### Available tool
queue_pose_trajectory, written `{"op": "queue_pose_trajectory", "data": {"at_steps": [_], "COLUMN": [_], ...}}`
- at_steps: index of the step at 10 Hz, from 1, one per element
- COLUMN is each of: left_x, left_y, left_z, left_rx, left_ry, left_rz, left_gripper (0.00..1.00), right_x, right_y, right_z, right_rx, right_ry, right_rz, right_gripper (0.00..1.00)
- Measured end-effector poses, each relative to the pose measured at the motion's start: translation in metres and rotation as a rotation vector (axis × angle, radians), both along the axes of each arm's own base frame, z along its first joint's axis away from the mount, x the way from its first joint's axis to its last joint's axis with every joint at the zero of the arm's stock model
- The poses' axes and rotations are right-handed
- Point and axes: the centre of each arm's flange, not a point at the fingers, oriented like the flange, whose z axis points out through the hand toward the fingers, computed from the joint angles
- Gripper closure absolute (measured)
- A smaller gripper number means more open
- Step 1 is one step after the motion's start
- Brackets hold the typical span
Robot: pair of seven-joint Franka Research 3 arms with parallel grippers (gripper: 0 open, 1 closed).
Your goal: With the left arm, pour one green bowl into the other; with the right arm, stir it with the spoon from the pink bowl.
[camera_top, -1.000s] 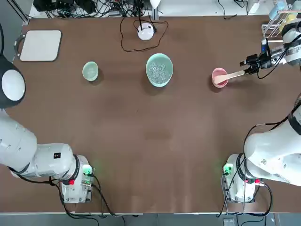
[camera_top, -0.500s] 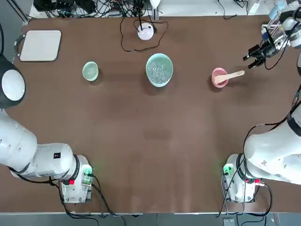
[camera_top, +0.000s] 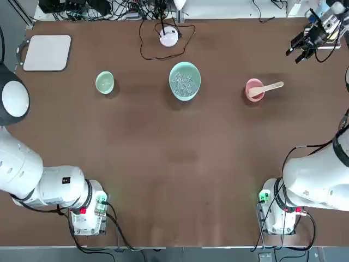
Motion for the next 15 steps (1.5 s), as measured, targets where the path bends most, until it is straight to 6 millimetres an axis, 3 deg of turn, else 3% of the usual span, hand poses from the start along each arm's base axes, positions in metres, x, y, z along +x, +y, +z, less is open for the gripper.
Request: {"op": "queue_pose_trajectory", "data": {"at_steps": [3,5,8,10,12,15], "left_x": [0.0,0.0,0.0,0.0,-0.003,-0.007], "left_y": [0.0,0.0,0.002,0.002,0.002,0.002], "left_z": [0.0,0.0,0.0,0.0,-0.003,-0.006], "left_rx": [0.0,0.0,0.0,0.001,0.005,0.001], "left_ry": [0.0,0.0,0.0,0.001,0.028,0.067], "left_rz": [0.0,-0.001,0.004,-0.011,-0.073,-0.13], "left_gripper": [0.0,0.0,0.0,0.0,0.0,0.0], "right_x": [0.022,0.031,0.027,0.024,0.019,-0.009], "right_y": [0.04,0.087,0.149,0.176,0.187,0.179], "right_z": [0.07,0.119,0.192,0.217,0.233,0.267], "right_rx": [-0.12,-0.225,-0.32,-0.376,-0.41,-0.413], "right_ry": [-0.054,-0.065,-0.048,-0.042,-0.049,-0.073], "right_rz": [-0.006,-0.003,0.021,0.008,0.0,-0.015], "right_gripper": [0.0,0.0,0.0,0.0,0.0,0.0]}}
